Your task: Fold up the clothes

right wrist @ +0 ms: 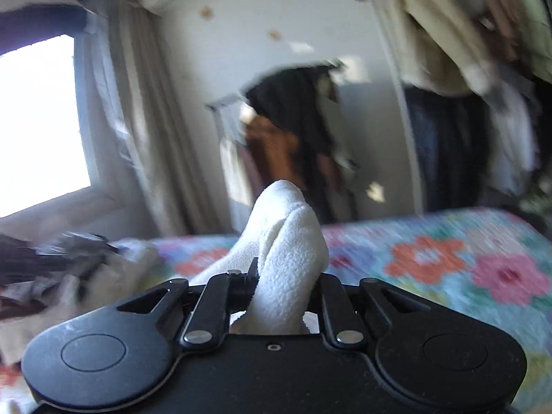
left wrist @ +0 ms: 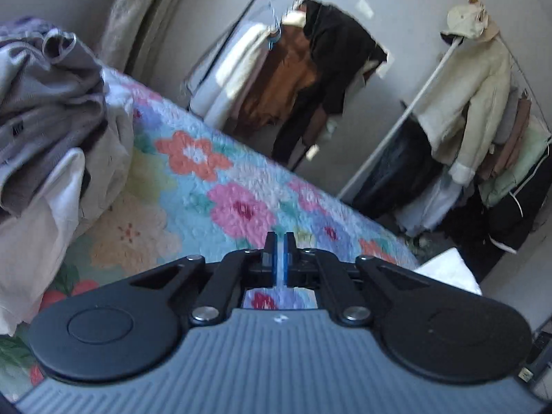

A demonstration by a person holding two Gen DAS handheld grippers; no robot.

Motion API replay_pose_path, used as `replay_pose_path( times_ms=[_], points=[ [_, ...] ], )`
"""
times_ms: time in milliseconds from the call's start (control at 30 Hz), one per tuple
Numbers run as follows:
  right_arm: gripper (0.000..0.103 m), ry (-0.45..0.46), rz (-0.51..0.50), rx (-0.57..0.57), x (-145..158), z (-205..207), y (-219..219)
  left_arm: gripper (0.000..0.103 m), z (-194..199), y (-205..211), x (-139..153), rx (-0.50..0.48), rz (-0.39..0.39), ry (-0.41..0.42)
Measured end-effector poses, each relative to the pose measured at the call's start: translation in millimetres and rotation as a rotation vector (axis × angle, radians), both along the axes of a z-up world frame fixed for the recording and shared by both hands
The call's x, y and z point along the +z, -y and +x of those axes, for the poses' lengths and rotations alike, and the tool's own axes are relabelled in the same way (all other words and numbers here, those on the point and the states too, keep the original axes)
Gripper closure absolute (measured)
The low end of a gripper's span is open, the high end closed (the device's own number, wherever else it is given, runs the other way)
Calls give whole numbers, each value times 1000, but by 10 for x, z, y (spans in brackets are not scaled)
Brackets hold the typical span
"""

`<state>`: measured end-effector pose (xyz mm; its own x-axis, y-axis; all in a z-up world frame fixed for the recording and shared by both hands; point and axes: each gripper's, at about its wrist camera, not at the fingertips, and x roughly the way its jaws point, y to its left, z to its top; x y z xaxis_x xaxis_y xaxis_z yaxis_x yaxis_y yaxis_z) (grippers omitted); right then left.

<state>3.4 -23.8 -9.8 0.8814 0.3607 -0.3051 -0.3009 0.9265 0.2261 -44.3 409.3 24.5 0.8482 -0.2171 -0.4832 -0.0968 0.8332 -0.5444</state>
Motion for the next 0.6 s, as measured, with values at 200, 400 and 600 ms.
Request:
replay_pose_path(
  times_ms=[200,400,600],
  points=[
    [82,-339,-214,-185,-382,419,-76,58,6,132,-650,-78,20,-291],
    [62,-213,-292,-244,-140,24,-556,33,-184,156,-1196,-45,-149,-447],
    [43,-148,-422,-178,187,-9,-1232,16,-523,178,-1491,61,-286,-413]
  ],
)
